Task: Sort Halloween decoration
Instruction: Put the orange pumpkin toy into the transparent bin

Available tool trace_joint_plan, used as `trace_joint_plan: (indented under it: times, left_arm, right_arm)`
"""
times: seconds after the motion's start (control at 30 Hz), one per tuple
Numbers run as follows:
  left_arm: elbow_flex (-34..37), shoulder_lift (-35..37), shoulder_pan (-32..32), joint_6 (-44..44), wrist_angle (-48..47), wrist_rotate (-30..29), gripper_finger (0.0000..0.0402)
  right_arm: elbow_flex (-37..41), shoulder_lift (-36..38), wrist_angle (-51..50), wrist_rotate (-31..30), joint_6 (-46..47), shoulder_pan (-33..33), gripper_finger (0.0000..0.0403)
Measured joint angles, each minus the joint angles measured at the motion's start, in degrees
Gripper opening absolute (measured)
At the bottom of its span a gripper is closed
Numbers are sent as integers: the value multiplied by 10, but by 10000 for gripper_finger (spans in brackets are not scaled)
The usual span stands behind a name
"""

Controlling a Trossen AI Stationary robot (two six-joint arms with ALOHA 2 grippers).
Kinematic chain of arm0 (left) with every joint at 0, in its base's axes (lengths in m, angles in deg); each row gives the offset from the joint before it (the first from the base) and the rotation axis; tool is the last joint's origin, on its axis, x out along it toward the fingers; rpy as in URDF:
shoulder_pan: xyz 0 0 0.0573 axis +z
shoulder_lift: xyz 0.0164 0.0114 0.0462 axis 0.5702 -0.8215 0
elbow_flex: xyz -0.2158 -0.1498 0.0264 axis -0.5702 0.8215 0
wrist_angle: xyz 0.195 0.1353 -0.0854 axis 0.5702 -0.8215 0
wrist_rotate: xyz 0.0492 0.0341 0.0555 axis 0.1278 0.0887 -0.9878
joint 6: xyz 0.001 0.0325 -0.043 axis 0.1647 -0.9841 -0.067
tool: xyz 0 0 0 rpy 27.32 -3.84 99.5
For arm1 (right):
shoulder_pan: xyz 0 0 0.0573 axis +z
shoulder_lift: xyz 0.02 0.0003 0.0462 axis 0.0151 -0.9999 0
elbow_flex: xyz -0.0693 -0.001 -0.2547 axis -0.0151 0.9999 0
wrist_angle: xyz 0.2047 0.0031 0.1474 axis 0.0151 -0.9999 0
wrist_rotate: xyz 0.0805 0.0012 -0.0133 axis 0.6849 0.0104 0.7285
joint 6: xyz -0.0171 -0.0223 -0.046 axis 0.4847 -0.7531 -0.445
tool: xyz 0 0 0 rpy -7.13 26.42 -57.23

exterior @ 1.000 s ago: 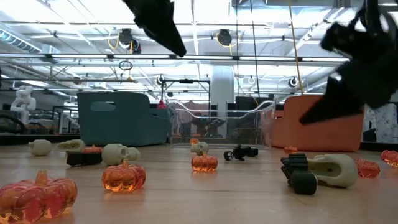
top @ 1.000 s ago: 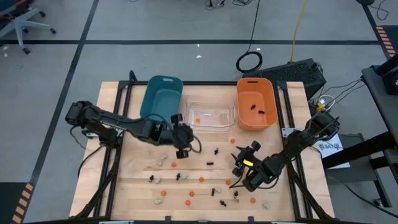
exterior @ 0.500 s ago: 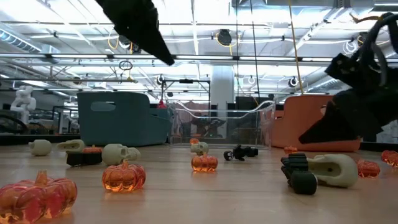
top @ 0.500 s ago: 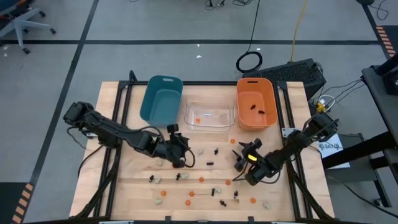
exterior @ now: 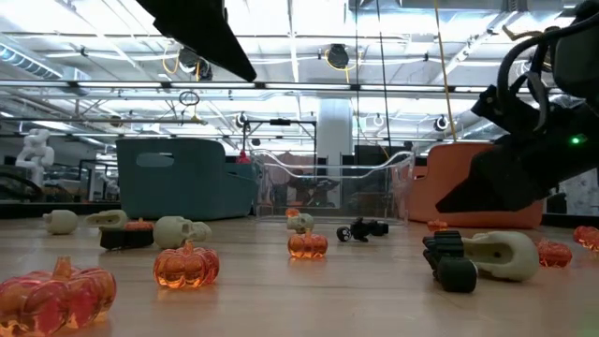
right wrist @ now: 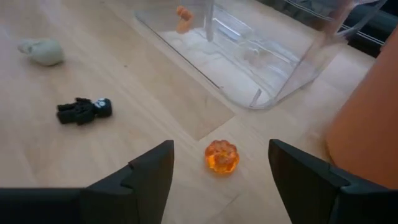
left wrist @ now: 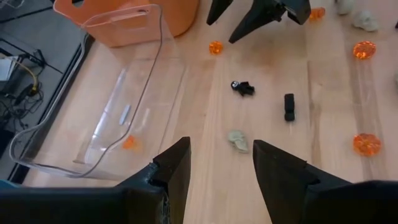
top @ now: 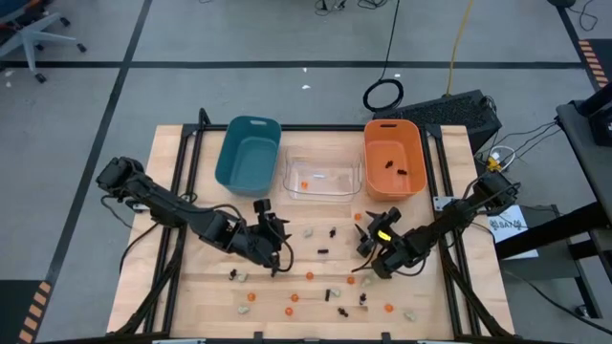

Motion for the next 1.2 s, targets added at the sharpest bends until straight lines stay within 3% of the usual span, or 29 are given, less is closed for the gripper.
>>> trace_joint_plan:
  times: [0.37,0.6,0.9,1.2]
  left_arm:
    - [0,0,-5,8,1,-1,171]
    - [0,0,-13,13,3,-5,171]
    - [0,0,-13,13,5,-10,171]
    - [0,0,-13,13,7,-12,171]
  right_arm:
    - [16,0,27,6,-25,-15,247]
    - [60,0,147,19,-75,-19,247]
    - [78,0,157,51,-111,-44,247]
    - [91,-16,240,75,-146,-52,247]
